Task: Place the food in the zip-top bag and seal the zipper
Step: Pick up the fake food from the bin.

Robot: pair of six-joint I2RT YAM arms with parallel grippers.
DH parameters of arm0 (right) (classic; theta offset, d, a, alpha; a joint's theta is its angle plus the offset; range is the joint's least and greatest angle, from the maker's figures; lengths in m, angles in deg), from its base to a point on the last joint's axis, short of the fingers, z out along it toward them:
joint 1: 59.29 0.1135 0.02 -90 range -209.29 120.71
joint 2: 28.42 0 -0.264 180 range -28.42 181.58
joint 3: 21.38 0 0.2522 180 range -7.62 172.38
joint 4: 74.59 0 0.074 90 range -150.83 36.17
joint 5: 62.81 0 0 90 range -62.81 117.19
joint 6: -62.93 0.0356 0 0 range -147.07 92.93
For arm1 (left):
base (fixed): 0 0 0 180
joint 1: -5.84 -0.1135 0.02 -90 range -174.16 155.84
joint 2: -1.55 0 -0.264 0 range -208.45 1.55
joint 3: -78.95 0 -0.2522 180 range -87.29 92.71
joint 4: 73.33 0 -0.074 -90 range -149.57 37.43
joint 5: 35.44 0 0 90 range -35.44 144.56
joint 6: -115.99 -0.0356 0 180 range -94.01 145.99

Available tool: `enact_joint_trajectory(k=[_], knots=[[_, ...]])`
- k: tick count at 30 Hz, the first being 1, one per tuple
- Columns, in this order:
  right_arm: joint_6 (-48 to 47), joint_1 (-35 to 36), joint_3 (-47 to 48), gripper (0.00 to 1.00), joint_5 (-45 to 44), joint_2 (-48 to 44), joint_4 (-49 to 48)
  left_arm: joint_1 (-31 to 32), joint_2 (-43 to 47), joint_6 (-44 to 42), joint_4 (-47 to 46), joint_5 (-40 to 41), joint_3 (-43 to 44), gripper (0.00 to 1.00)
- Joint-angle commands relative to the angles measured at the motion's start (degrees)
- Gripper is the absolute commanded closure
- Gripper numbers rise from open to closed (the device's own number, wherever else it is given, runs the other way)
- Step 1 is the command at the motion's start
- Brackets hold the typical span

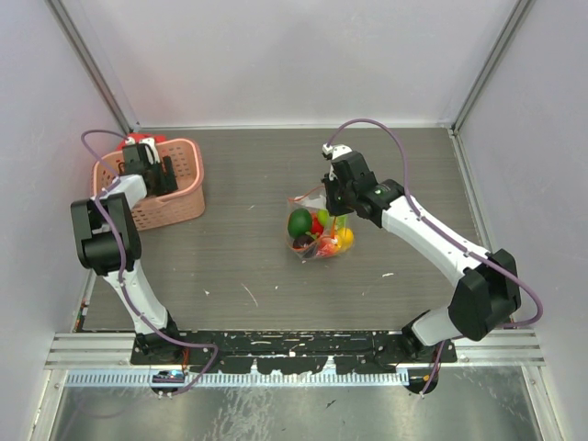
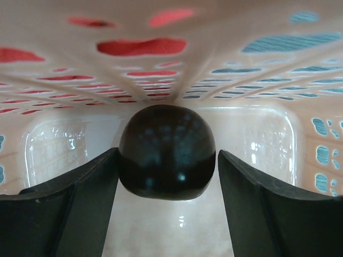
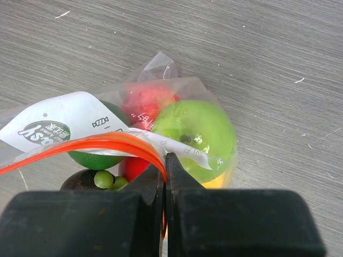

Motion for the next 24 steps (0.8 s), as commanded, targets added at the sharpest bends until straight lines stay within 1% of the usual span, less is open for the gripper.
enact_joint_trajectory(k=[1,4,11,14,24], knots=[[0.84,-0.23,1.7,0.99,0.23,-0.14,-0.83,-0.47,-0.33,-1.24,-3.29,-2.08,2.48,0.28],[1.14,-0.23,1.76,1.0,0.36,-0.35,-0.83,-0.43,-0.02,-1.68,-3.45,-2.86,2.28,0.32],[1.88,-0.23,2.23,1.0,0.41,-0.89,-0.09,-0.43,3.42,-1.75,-3.94,-4.27,-0.1,0.48],[2.07,-0.23,2.38,1.0,0.07,-1.19,0.04,-0.38,5.92,-0.25,-4.43,-4.53,-1.4,0.51],[2.95,-0.23,3.82,1.0,-0.92,-1.44,1.12,-0.43,15.43,6.31,-2.8,-4.89,-5.82,0.53]])
